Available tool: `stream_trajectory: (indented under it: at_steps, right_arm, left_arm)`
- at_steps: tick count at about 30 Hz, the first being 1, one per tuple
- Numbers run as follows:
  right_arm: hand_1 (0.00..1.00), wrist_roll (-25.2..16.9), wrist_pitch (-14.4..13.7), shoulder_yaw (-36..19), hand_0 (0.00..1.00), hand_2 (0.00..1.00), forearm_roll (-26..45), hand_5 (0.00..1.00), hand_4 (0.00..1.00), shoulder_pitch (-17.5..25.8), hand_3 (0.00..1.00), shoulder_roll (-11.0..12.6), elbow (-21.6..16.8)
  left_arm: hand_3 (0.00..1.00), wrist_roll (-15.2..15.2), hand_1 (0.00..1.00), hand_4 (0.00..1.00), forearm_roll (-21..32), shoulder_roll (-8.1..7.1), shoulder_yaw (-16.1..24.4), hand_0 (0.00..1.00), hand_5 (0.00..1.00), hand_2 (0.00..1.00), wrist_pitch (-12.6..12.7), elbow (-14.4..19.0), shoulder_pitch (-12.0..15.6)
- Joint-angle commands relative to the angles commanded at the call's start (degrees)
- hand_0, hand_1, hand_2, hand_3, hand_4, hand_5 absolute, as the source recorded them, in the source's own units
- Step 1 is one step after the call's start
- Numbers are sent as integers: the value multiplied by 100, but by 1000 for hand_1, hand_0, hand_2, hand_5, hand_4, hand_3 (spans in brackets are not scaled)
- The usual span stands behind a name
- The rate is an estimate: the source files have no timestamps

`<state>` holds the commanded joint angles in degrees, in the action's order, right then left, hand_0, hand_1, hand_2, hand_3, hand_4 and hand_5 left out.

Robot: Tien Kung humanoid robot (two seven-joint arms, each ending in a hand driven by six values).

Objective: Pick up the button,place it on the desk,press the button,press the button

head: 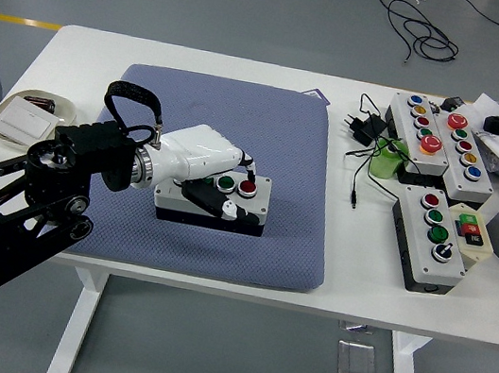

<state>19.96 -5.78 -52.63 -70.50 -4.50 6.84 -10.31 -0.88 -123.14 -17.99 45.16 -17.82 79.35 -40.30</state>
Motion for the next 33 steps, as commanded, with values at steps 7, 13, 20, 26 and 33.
stream_trajectory:
  at_steps: [7,13,20,26,33]
  right_arm:
    - [467,-2,4,17,651,617,9,224,304,-10,563,2,0]
    - [467,-4,2,18,651,617,13,224,305,-14,563,4,0]
    - [467,0,0,4,650,617,1,224,304,-17,563,1,0]
    - [467,3,2,-9,650,617,-14,224,304,-22,563,-1,0]
    - [467,6,1,-29,650,617,-30,225,304,-20,563,-3,0]
  left_arm:
    - [702,0,2,953,-6,40,-18,28,998,2,-8,-122,-29]
    - [702,-5,2,951,-19,29,-85,27,998,2,-49,-147,-21]
    - [706,-7,2,947,-32,44,-152,26,998,2,-52,-241,-17]
    - [707,-14,2,945,-25,51,-285,25,998,2,-94,-310,-27]
    - [708,-12,2,944,-12,52,-330,26,998,2,-128,-400,-20]
